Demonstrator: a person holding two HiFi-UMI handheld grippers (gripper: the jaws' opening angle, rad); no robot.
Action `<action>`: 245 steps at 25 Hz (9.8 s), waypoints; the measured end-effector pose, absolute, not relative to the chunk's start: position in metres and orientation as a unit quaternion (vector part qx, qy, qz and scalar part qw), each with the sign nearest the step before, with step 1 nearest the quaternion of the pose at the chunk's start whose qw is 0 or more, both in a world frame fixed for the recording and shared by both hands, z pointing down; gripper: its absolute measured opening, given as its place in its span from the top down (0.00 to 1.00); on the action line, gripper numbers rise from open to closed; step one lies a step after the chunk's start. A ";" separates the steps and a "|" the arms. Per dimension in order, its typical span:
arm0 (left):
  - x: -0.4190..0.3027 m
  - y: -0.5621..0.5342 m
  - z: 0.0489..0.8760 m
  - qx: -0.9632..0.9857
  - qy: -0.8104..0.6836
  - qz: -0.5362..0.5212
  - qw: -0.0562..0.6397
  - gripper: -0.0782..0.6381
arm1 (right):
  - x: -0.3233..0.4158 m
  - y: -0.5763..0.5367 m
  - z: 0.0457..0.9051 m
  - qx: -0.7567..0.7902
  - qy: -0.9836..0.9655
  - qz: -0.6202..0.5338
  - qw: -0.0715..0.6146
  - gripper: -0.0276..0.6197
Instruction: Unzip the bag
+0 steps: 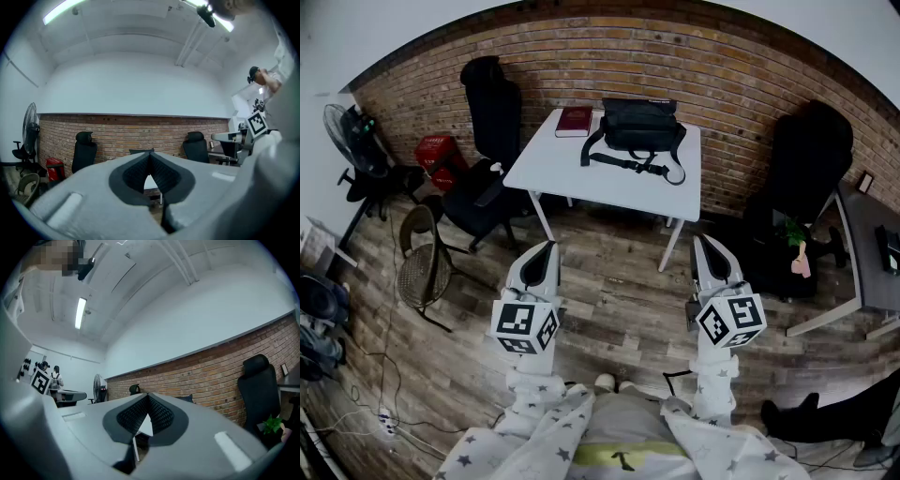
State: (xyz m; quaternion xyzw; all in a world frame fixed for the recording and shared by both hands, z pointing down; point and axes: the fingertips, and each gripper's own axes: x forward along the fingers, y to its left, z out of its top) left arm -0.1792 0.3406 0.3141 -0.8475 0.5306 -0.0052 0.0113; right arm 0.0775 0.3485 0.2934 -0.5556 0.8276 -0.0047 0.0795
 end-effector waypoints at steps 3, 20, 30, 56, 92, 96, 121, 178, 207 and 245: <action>-0.181 0.341 0.314 -0.846 0.533 -0.006 0.009 0.89 | 0.080 0.348 0.293 -0.557 0.827 -0.005 0.078 0.95; -0.152 0.352 0.326 -0.841 0.540 -0.014 -0.001 0.89 | 0.102 0.352 0.305 -0.541 0.836 -0.014 0.088 0.94; -0.156 0.353 0.335 -0.823 0.568 -0.017 -0.014 0.89 | 0.102 0.340 0.318 -0.519 0.849 -0.032 0.093 0.94; -0.155 0.079 0.357 -0.841 0.538 -0.025 -0.039 0.89 | 0.098 0.080 0.341 -0.535 0.838 -0.060 0.093 0.94; -0.134 -0.207 0.412 -0.867 0.479 -0.054 -0.128 0.84 | 0.053 -0.197 0.419 -0.511 0.847 -0.145 0.026 0.82; -0.127 -0.231 0.420 -0.868 0.473 -0.065 -0.136 0.81 | 0.050 -0.221 0.429 -0.501 0.849 -0.163 0.023 0.81; -0.075 -0.329 0.461 -0.919 0.358 -0.098 -0.134 0.56 | -0.037 -0.273 0.540 -0.446 0.853 -0.263 -0.063 0.72; -0.038 -0.344 0.485 -0.961 0.229 -0.102 -0.117 0.70 | -0.015 -0.288 0.552 -0.551 0.798 -0.208 -0.128 0.93; -0.039 -0.344 0.486 -0.957 0.244 -0.108 -0.113 0.70 | 0.059 -0.290 0.546 -0.605 0.756 -0.219 -0.123 0.93; -0.044 -0.348 0.486 -0.951 0.268 -0.100 -0.113 0.70 | 0.145 -0.282 0.537 -0.678 0.692 -0.227 -0.100 0.93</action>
